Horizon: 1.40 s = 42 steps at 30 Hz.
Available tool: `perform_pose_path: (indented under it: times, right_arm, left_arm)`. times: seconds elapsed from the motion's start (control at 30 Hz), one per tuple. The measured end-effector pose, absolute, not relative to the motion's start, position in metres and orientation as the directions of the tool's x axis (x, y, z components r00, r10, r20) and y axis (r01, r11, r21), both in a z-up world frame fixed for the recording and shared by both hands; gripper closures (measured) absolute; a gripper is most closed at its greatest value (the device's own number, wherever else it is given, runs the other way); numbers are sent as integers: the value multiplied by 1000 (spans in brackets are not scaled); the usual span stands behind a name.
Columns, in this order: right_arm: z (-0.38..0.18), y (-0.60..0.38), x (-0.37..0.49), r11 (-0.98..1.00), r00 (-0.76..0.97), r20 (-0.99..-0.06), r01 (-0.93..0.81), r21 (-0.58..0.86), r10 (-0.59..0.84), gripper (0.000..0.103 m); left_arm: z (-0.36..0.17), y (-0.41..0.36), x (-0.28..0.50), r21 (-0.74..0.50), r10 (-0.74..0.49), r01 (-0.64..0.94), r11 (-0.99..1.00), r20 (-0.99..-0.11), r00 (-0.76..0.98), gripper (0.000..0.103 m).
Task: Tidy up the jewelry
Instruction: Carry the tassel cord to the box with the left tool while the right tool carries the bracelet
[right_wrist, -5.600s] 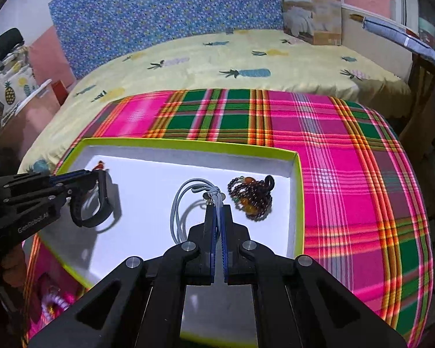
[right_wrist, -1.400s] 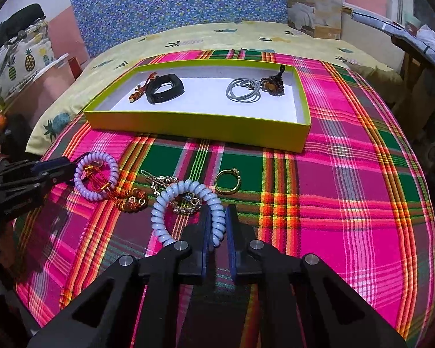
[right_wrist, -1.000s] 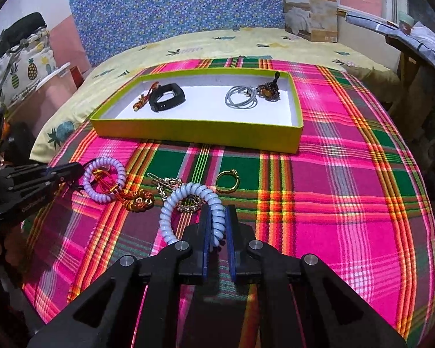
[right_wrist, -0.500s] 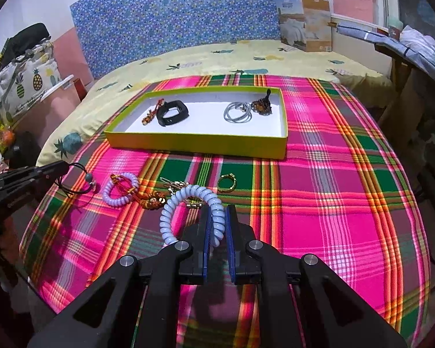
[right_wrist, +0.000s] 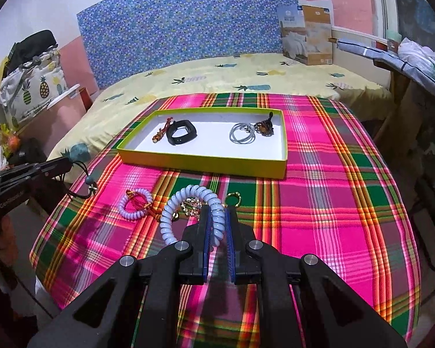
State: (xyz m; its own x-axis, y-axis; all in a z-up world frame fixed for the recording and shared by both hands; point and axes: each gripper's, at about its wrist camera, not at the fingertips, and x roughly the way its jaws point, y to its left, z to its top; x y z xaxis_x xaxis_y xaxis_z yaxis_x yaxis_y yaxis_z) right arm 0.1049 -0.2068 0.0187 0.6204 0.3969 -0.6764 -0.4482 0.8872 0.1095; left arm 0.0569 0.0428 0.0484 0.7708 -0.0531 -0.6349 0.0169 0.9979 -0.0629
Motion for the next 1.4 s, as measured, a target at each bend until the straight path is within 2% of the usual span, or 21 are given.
perform_pose_path:
  times: [0.67, 1.1, 1.4]
  right_arm:
    - [37, -199, 181, 896, 653, -656, -435, 83, 378, 93]
    - [-3, -191, 249, 915, 604, -736, -400, 50, 304, 93]
    - [-22, -190, 261, 920, 567, -779, -391, 31, 268, 93]
  left_arm:
    - [73, 45, 136, -60, -64, 34, 998, -616, 785, 101]
    - [32, 66, 185, -75, -40, -15, 997, -683, 729, 101]
    - [7, 71, 195, -71, -36, -23, 997, -724, 689, 101]
